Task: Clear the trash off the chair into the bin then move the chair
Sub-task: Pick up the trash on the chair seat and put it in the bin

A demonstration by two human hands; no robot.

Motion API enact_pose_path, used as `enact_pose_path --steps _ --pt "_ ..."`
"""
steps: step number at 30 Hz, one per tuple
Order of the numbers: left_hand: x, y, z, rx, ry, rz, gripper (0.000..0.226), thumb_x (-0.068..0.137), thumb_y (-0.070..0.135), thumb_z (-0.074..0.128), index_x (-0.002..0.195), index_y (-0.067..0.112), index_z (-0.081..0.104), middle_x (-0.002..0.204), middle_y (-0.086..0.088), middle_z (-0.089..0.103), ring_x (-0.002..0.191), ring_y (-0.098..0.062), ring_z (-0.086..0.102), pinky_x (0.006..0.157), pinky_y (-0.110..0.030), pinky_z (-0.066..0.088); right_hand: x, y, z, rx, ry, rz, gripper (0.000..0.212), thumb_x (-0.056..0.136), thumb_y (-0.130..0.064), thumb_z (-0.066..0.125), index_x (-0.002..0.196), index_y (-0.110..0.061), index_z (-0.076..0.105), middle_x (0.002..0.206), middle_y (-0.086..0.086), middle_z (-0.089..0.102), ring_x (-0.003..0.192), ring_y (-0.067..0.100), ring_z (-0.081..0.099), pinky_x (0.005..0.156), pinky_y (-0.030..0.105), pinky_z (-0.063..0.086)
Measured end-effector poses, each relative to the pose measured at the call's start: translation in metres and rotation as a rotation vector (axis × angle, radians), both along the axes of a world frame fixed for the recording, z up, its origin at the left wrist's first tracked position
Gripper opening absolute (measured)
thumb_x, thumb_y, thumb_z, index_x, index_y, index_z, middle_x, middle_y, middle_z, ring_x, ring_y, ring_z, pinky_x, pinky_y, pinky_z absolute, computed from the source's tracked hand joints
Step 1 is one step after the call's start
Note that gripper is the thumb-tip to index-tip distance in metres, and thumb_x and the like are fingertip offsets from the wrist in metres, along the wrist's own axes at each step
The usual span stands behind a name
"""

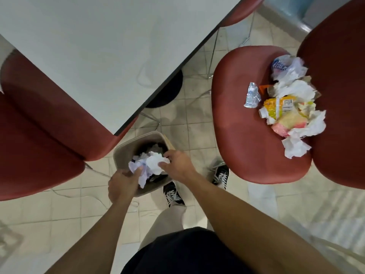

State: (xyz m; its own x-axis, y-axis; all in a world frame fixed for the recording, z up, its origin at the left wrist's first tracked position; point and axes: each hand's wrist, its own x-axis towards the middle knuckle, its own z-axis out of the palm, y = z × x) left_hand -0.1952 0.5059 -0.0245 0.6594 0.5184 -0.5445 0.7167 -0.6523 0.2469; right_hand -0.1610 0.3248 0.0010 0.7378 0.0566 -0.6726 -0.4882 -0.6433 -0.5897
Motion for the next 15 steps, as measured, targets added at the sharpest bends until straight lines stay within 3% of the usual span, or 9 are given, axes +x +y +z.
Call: enact_pose_path --steps 3,7,15 --pt "0.007 0.000 -0.002 0.016 0.014 -0.037 0.059 0.079 0.058 0.064 0.105 0.006 0.064 0.109 -0.019 0.066 0.104 -0.042 0.058 0.081 -0.045 0.047 -0.003 -0.002 -0.003 -0.008 0.013 -0.040 0.034 0.088 -0.030 0.062 0.119 -0.017 0.064 0.117 0.007 0.067 0.107 0.025 0.062 0.089 0.028 0.048" --pt "0.021 -0.022 0.005 0.033 0.019 -0.099 0.039 0.087 0.039 0.063 0.111 0.008 0.064 0.113 -0.022 0.063 0.105 -0.044 0.056 0.083 -0.046 0.045 -0.002 -0.032 -0.008 -0.023 0.051 -0.140 0.031 0.087 -0.028 0.059 0.117 -0.019 0.065 0.118 0.009 0.065 0.106 0.026 0.062 0.089 0.027 0.049" --pt "0.066 -0.140 -0.003 -0.139 0.000 -0.248 0.017 0.082 0.032 0.068 0.096 0.023 0.064 0.098 -0.007 0.068 0.094 -0.033 0.060 0.082 -0.038 0.050 0.004 -0.177 -0.015 -0.088 0.059 -0.318 0.031 0.088 -0.025 0.058 0.117 -0.016 0.065 0.116 0.006 0.067 0.110 0.024 0.061 0.094 0.029 0.046"
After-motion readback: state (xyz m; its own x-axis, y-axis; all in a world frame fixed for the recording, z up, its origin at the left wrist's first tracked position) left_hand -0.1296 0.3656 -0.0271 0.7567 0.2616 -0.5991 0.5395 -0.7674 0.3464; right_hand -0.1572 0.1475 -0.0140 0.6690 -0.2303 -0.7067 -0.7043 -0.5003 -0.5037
